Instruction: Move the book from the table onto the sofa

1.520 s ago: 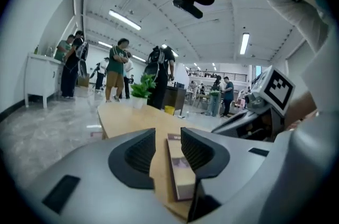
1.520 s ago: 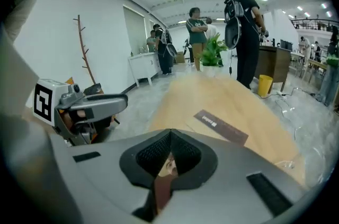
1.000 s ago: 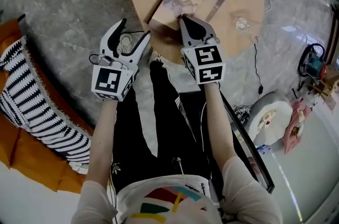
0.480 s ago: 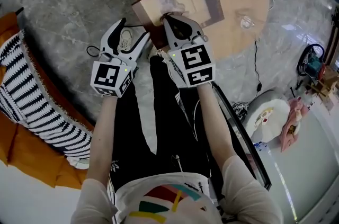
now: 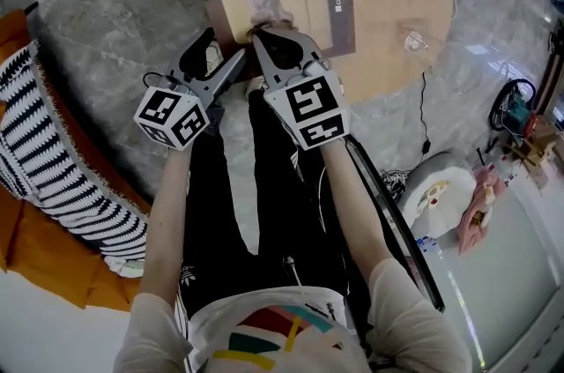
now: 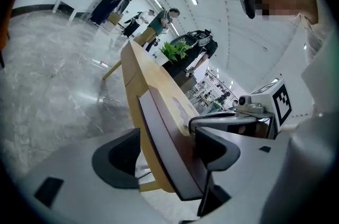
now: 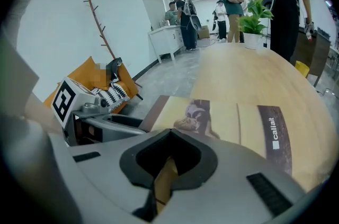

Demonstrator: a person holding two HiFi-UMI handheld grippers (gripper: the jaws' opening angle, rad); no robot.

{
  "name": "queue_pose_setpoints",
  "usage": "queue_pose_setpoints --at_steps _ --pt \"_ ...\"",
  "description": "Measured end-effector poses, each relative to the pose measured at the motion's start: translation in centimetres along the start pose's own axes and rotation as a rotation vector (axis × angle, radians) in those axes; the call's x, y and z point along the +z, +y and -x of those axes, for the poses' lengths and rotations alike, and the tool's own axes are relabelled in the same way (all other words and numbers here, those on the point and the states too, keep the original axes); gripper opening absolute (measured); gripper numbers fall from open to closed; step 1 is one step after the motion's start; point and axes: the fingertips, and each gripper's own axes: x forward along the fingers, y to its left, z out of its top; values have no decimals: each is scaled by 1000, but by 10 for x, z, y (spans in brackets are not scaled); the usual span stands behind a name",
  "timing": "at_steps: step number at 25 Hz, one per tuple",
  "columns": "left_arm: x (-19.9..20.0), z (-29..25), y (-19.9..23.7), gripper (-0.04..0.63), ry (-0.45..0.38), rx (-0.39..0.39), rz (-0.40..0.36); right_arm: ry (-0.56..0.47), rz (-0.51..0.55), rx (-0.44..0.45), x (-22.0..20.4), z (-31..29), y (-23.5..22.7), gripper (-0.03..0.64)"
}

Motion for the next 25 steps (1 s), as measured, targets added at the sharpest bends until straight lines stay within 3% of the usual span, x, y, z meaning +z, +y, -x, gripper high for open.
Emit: queue_pose_setpoints --at_steps 7,11,13,25 --pt "-13 -10 2 310 43 -97 87 -46 -38 -17 10 6 0 11" --pt "-21 -11 -5 307 52 -173 192 -86 -71 -69 14 23 -19 11" --pt "-22 -8 -9 244 45 -198 226 -93 -76 -93 14 30 -26 11" --pt "-2 7 -26 180 -26 -209 318 -108 -76 -120 27 41 -26 11"
